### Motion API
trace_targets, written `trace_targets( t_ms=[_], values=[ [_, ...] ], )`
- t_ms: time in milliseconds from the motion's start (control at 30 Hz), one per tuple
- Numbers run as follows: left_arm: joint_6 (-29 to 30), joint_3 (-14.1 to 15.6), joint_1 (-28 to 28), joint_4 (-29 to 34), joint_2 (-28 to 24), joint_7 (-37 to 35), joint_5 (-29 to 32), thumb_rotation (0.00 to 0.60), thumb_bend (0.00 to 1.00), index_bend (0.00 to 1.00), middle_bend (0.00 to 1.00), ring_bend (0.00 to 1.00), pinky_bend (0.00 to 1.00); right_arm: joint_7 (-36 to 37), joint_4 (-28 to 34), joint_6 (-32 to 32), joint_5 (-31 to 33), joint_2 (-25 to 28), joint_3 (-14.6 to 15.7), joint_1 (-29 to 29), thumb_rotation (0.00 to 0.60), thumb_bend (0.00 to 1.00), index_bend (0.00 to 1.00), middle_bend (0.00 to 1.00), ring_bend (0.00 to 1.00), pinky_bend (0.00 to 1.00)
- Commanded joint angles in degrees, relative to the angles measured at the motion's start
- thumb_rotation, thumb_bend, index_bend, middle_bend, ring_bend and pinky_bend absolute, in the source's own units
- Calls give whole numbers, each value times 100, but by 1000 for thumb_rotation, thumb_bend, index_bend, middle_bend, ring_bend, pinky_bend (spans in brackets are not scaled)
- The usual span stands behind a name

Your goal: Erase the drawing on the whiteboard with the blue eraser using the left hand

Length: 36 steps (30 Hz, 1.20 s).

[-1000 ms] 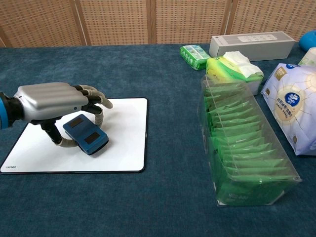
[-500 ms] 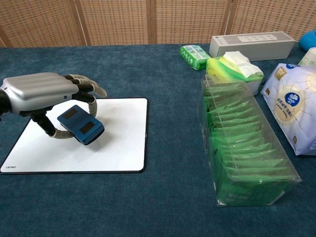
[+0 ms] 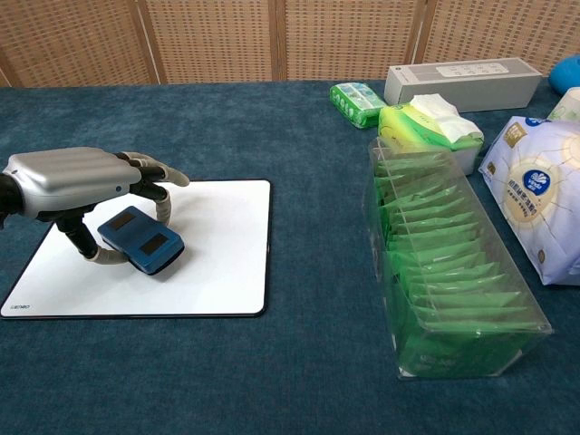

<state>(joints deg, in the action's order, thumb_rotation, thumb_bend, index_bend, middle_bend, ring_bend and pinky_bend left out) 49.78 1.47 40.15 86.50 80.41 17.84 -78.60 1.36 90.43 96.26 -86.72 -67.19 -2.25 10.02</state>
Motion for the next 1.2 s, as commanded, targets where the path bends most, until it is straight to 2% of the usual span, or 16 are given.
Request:
trace_targets(
  t_ms=[33, 433, 700, 1200],
  values=[
    [-16, -2, 2, 17, -10, 29, 25, 600, 341, 425, 0, 0, 0, 1, 2, 12, 3, 9, -3, 7, 600, 390, 98, 109, 0, 65],
    [-38, -9, -13, 82, -32, 167, 120, 600, 341, 382, 0, 0, 0, 5, 12, 32, -21, 23, 6, 17, 600, 390, 99, 114, 0, 65],
    [-57, -17, -9, 127, -58, 215, 157, 600, 341, 228, 0, 0, 0, 10, 14, 39, -30, 24, 12, 24, 600, 392, 99, 114, 0, 65],
    [-143, -18, 20, 101, -16, 281, 232, 600, 341, 274, 0, 0, 0, 29, -4, 67, -20, 26, 10, 48, 600, 392, 98, 114, 0, 65]
  ],
)
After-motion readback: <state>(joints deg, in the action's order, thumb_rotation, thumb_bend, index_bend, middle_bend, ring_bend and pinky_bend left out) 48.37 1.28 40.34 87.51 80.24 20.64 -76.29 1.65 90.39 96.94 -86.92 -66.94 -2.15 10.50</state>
